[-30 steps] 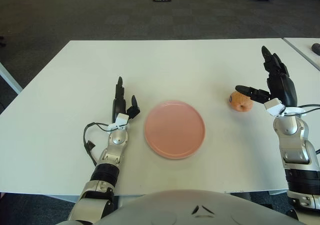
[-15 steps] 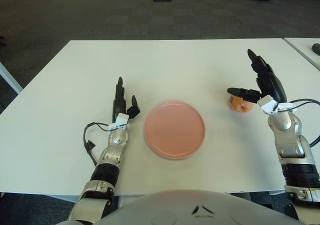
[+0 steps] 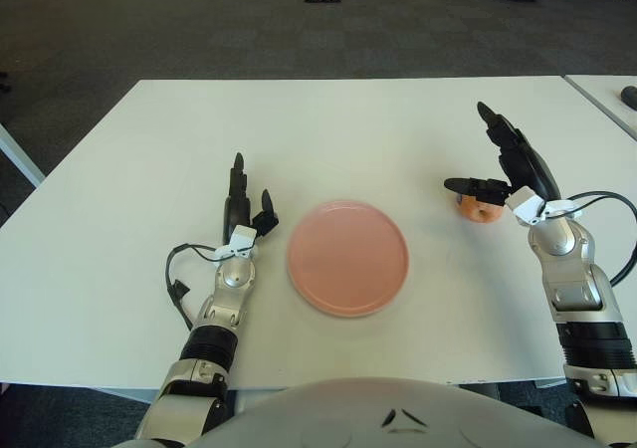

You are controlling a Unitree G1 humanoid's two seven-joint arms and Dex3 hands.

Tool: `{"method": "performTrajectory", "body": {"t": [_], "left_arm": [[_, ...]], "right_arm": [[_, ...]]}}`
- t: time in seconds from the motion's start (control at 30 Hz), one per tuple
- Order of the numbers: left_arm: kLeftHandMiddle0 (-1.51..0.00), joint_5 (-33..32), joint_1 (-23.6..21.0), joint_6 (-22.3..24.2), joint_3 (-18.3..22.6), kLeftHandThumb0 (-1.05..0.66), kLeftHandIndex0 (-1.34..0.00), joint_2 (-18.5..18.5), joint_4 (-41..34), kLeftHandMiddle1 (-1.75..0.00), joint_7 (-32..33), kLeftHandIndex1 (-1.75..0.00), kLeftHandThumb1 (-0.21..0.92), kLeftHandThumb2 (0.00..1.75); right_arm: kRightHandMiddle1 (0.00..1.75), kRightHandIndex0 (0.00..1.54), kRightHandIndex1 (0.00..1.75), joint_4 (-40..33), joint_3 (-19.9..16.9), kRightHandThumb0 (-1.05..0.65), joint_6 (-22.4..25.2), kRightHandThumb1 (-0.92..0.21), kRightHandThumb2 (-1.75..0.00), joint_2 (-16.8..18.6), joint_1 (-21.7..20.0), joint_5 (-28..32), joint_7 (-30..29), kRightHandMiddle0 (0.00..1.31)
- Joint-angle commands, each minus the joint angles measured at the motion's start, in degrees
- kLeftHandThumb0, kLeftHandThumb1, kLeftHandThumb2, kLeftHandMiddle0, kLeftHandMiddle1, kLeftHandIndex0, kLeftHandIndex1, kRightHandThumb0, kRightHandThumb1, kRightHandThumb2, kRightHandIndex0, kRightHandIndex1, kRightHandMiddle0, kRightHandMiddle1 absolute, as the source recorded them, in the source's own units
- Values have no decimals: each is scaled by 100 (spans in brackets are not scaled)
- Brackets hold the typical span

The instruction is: Put the apple into the plate.

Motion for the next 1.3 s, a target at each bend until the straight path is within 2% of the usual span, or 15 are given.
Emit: {"method": "performTrajectory", "body": {"t": [0.0,0.33,0.87,1.27], "left_arm": [[-11,68,224,52,-33,-77,0,-48,152,-1,34,-11,92,98],[-9,34,209,75,-13,-78,0,-42,142,0,-17,-9,92,98],[-9,-52,-18,130,64,-81,0,23,338,0,-112,-10,92,99],[-10,-90,-65,59,79,-80,0,36,372,-1,-163,-12,92,97]], "right_arm": [[0,0,0,-135,81,-105,148,-90,-4,-126,-76,-38,157,0],[0,0,0,-271,215,-105,440,-91,-3,-227,-114,-188,331,0],[0,0,0,-41,456,-105,832,-92,-3,-180,-422,-567,197,0],[0,0,0,-192,448,-105,997,-92,-3,-298,-312,-639,223,0]]}}
